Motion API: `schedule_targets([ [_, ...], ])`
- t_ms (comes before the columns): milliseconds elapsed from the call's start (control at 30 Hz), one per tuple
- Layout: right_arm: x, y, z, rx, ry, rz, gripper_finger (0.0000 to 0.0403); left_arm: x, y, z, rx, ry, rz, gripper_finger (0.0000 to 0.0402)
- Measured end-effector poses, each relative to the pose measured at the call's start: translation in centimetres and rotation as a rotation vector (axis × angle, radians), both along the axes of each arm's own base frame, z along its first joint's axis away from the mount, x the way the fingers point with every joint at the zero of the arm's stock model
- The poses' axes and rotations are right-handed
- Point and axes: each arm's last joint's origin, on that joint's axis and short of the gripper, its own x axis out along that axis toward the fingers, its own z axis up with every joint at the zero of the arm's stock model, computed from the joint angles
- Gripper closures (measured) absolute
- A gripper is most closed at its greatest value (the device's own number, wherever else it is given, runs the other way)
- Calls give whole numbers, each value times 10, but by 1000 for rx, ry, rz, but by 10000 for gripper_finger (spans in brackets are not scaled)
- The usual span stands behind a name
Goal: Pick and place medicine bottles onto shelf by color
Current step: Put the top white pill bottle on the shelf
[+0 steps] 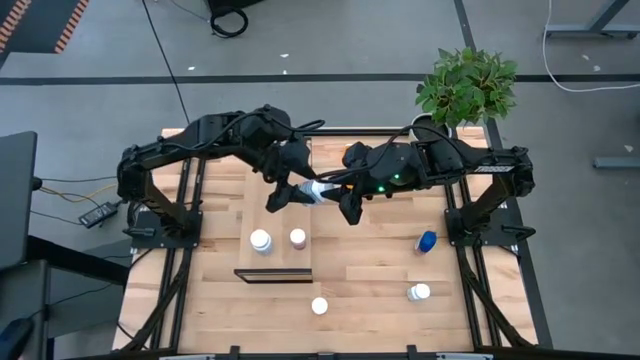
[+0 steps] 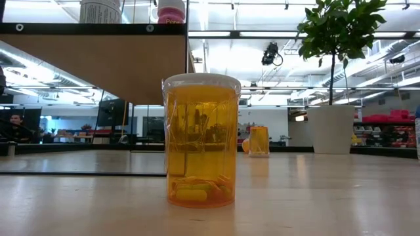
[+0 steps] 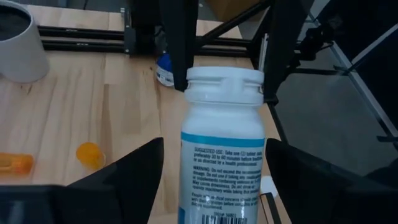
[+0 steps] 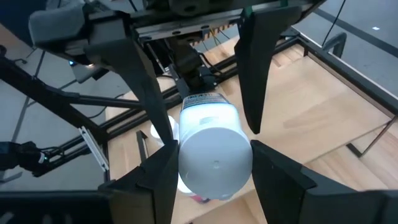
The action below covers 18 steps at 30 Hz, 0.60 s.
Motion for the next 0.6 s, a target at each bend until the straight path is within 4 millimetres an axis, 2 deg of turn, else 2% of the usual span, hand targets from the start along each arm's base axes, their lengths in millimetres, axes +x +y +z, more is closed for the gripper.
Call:
schedule_targets([
  [367,1,0,2,-3,-19,-7,204,-1,0,-1,-2,9,5,256],
  [467,1,-1,2,-14,-18,-18,202,-1,0,-1,0,12,8,256],
  [600,0,-3,2,-25,-23,-57,201,-1,0,-1,2,16,12,222],
])
